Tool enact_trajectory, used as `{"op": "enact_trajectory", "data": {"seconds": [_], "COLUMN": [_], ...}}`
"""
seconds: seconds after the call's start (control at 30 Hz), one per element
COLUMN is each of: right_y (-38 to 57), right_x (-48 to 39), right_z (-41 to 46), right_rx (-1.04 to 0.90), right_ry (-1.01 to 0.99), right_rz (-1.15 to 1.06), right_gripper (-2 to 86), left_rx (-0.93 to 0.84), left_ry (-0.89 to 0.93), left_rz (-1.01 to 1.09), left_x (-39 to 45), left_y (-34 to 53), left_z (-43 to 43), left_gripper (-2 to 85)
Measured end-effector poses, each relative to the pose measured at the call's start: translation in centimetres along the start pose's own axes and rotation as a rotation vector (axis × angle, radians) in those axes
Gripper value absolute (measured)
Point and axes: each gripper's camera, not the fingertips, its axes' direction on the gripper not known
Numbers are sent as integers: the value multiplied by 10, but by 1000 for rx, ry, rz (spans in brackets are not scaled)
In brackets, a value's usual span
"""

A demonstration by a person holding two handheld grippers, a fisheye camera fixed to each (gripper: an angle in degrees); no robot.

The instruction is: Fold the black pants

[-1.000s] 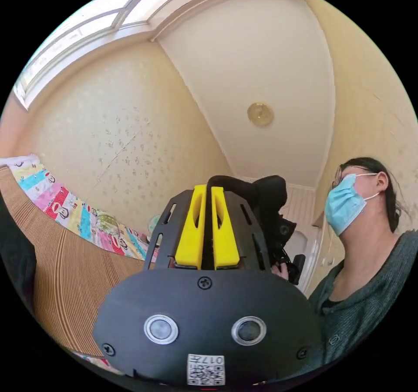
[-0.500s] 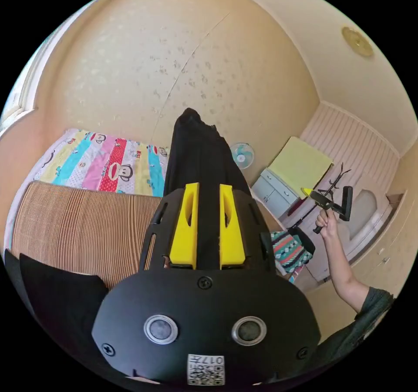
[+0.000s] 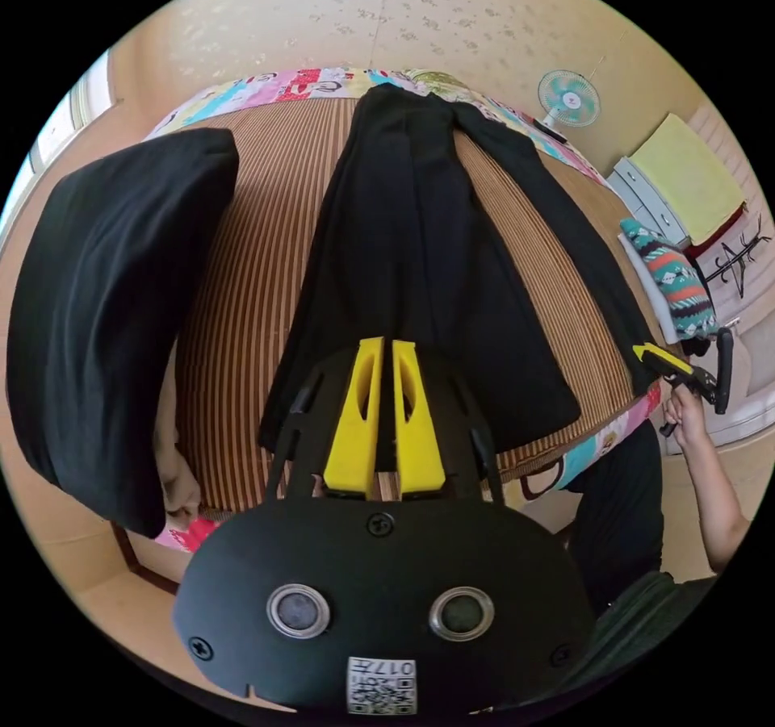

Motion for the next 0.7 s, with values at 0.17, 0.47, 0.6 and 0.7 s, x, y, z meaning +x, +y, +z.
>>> {"op": "enact_trajectory", "data": {"seconds": [0.17,0.47,0.6,0.7], "right_y": [41,123,147,153], "right_x": [9,79,165,227], "right_z": [-25,-88,-144,-132], "right_rx": [-38,-92,174,116], "right_ry": [-6,-179,-245,-217], "right_rz": [29,100,301,429], "right_gripper": [40,71,118,147], "left_rx": [-2,18,79,92], "left_ry": [159,302,398,398], "left_rz": [-59,-89,-137,-99], "left_x": [9,8,-18,-30], "left_y": [53,153,166,161], "left_z": [-7,-52,-75,-88], "left_gripper": [1,9,43,61]}}
